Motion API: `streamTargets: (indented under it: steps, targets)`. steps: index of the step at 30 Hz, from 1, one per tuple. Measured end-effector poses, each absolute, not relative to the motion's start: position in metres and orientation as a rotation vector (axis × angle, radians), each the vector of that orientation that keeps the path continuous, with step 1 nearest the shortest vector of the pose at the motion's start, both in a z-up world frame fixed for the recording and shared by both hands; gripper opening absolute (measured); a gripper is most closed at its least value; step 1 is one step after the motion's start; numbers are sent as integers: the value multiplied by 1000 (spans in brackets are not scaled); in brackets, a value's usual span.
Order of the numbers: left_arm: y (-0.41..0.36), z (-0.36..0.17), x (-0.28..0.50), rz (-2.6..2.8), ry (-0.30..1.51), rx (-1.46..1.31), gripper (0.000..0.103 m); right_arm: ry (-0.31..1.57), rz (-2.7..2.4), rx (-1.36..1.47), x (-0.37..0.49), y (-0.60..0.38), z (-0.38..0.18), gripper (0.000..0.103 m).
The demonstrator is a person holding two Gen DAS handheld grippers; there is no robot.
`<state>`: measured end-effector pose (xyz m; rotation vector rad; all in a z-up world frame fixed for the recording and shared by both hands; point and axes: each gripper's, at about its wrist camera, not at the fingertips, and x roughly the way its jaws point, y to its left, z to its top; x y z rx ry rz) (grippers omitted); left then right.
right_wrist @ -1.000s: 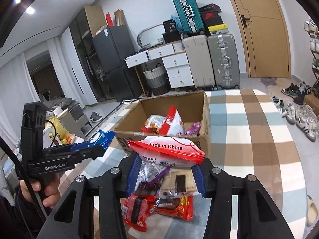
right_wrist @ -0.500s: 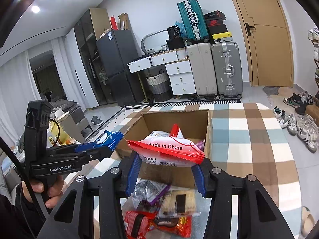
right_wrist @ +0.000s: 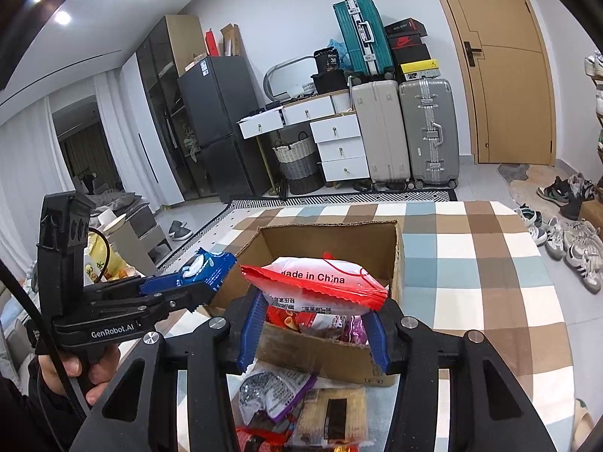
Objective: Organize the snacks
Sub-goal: 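Lift and carry the Oreo pack with the left gripper while the right gripper carries its bag over the box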
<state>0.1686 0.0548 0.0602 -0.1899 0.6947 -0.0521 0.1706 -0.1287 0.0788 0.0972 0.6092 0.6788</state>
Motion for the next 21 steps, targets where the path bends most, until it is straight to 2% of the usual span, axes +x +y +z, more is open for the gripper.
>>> streamTargets:
  steps: [21]
  targets:
    - [40, 30, 227, -50, 742, -152, 43, 655, 621, 51, 221, -101, 46, 48]
